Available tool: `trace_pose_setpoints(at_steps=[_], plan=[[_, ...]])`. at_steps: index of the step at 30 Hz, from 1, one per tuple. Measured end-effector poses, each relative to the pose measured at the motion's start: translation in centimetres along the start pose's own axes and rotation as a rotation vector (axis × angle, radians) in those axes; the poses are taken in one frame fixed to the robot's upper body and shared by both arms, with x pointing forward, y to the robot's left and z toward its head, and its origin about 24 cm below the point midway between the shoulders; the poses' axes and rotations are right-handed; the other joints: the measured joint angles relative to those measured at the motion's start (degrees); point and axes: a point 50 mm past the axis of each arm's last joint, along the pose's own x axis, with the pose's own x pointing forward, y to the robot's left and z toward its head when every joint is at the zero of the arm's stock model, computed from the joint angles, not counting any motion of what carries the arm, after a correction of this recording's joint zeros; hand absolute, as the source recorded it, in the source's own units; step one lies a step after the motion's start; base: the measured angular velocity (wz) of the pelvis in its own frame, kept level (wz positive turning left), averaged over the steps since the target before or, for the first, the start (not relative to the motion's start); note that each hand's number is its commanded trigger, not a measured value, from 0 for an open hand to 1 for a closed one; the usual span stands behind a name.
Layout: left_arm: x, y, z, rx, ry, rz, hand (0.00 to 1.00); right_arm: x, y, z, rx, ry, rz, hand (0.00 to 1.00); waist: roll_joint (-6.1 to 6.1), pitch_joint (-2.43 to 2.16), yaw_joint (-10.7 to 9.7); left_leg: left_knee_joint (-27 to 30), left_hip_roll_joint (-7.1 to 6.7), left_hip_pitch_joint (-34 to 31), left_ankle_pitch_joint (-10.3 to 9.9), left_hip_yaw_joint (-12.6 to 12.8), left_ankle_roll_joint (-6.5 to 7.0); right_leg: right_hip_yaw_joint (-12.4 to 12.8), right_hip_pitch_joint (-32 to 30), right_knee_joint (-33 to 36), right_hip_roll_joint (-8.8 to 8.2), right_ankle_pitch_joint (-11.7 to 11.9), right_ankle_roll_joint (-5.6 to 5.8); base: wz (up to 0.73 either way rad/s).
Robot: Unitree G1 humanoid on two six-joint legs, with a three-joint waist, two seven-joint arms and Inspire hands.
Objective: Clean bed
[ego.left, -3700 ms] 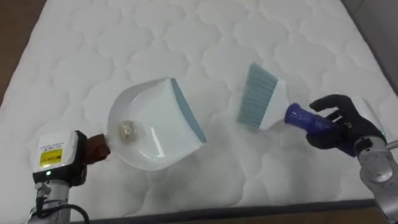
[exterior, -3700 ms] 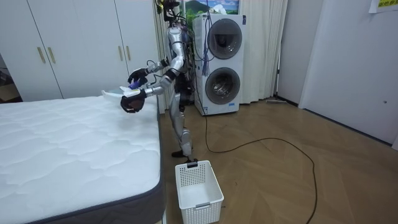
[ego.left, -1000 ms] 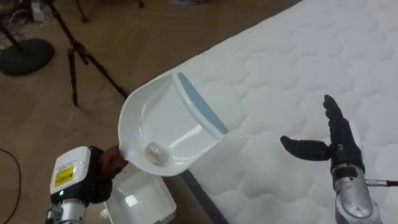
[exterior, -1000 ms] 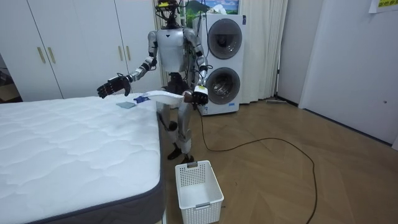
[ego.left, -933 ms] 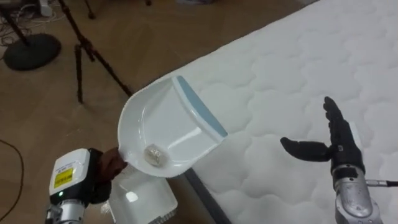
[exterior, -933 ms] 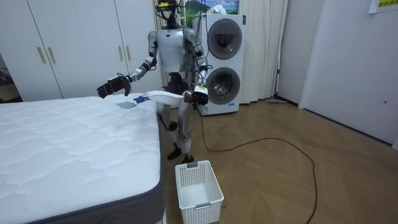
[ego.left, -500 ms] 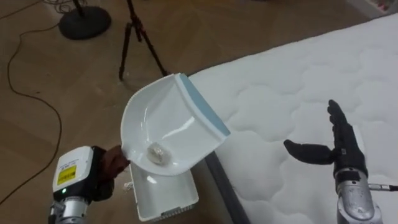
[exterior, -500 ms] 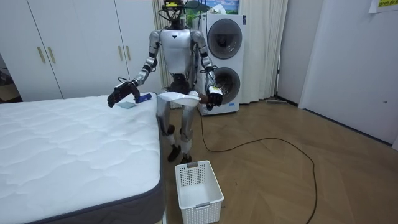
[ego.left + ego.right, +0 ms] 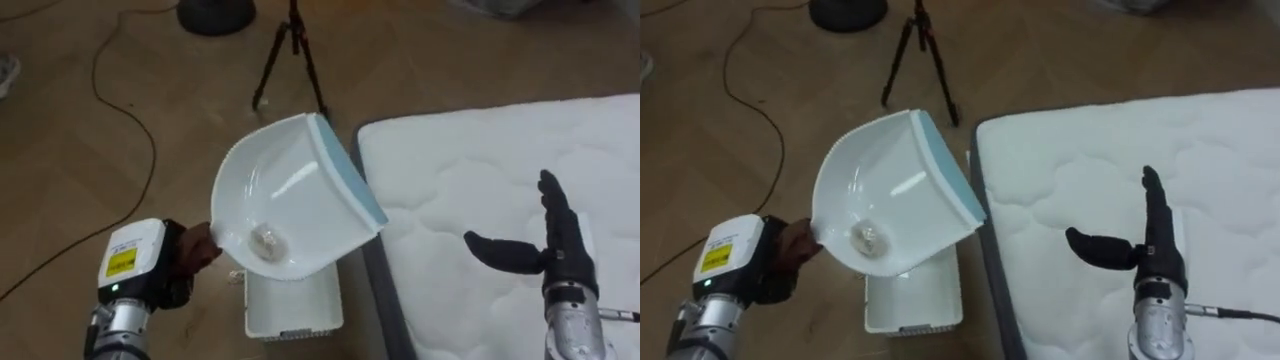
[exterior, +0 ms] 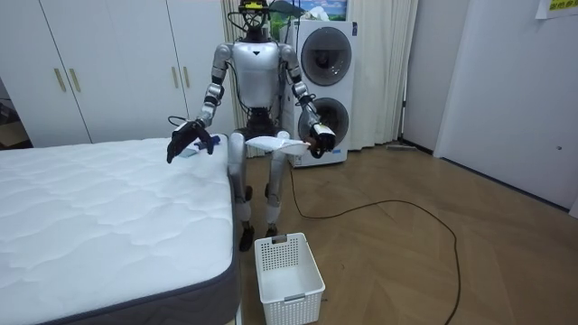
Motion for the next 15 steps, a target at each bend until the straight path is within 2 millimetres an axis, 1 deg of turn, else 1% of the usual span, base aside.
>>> trace_pose_setpoints(at_steps=[2, 4, 6, 7, 8, 9, 10, 11, 12, 13, 14, 15], plan=[[0.0, 0.0, 0.0, 0.002, 0.0, -0.004, 1.0, -0.1, 0.1, 0.0, -0.003, -0.001, 0.013, 0.0, -0.11, -0.01, 0.1, -0.4, -0.14, 0.7, 0.0, -0.9, 0.06, -0.6, 1.3, -0.8, 0.01, 0.3, 0.42, 0.22], [0.0, -0.1, 0.0, 0.004, 0.002, -0.007, 1.0, 0.0, 0.2, 0.1, -0.001, -0.012, 0.024, 0.0, -0.25, -0.08, 0.0, -1.0, -0.51, 1.1, 0.0, -2.1, 0.05, -1.1, 1.8, -1.1, -0.16, 0.4, 0.44, 0.29], [0.0, -0.1, -0.1, 0.009, 0.014, -0.017, 1.0, 0.0, 0.2, 0.1, 0.002, -0.016, 0.023, 0.0, -0.02, -0.03, -0.9, -1.1, -0.63, 1.2, -0.1, -3.0, -0.03, -2.9, 3.4, -3.3, -0.23, 0.7, 0.57, 0.34], [0.0, -0.2, -0.2, 0.011, 0.018, -0.024, 1.0, -0.1, 0.2, 0.0, 0.0, -0.013, 0.024, 0.0, 0.04, -0.03, -1.1, -1.1, -0.63, 1.1, -0.2, -3.1, -0.26, -3.4, 3.8, -3.7, -0.25, 0.7, 0.57, 0.18], [0.0, -0.2, -0.3, 0.016, 0.024, -0.034, 1.0, -0.1, 0.2, -0.2, -0.007, -0.006, 0.026, 0.0, 0.1, -0.02, -1.1, -0.9, -0.63, 1.4, -0.7, -3.2, -0.96, -3.4, 4.2, -3.8, -0.26, 0.7, 0.58, 0.08], [0.0, -0.2, -0.4, 0.021, 0.029, -0.045, 1.0, -0.1, 0.2, -0.3, -0.013, 0.0, 0.027, 0.0, 0.27, 0.06, -1.3, -0.9, -0.6, 1.8, -1.0, -2.9, -1.3, -3.5, 4.7, -3.8, -0.34, 0.6, 0.6, 0.05], [0.0, -0.1, -0.5, 0.024, 0.031, -0.047, 1.0, -0.1, 0.2, -0.4, -0.014, 0.002, 0.027, 0.0, 0.33, 0.05, -1.6, -0.8, -0.51, 1.8, -1.3, -2.2, -1.43, -3.6, 4.8, -3.6, -0.51, 0.3, 0.71, 0.07], [0.2, 0.0, -0.4, 0.027, 0.029, -0.044, 1.0, -0.1, 0.2, -0.4, -0.016, 0.003, 0.025, 0.0, 0.67, 0.19, -2.0, 0.1, -0.45, 1.5, -2.0, -1.0, -1.46, -4.0, 4.8, -2.9, -0.94, -0.4, 0.9, 0.1], [0.6, 0.3, -0.3, 0.039, 0.019, -0.037, 1.0, -0.1, 0.1, -0.5, -0.023, 0.005, 0.023, 0.0, 1.24, 0.46, -2.3, 1.7, -0.33, 0.7, -2.9, -0.1, -1.09, -4.2, 4.2, -1.2, -1.28, -1.2, 1.01, 0.06], [0.8, 0.6, -0.3, 0.045, 0.014, -0.032, 1.0, -0.1, 0.2, -0.6, -0.026, 0.009, 0.025, 0.0, 1.33, 0.46, -2.3, 2.4, -0.38, 0.3, -3.4, 0.1, -0.8, -4.0, 3.5, 0.2, -1.34, -1.7, 1.02, -0.07], [1.1, 1.0, -0.5, 0.057, 0.01, -0.028, 1.0, 0.0, 0.2, -0.7, -0.028, 0.016, 0.028, 0.0, 1.66, 0.48, -2.0, 3.6, -0.55, -0.1, -4.1, 0.3, 0.35, -3.2, 1.7, 3.8, -1.51, -2.6, 1.12, -0.16], [1.3, 1.5, -0.7, 0.074, 0.006, -0.025, 1.0, 0.0, 0.2, -0.9, -0.032, 0.026, 0.026, 0.0, 2.13, 0.49, -2.1, 4.7, -0.79, 0.0, -4.7, 0.1, 1.24, -2.1, -0.7, 8.7, -2.1, -2.9, 1.24, -0.14]])
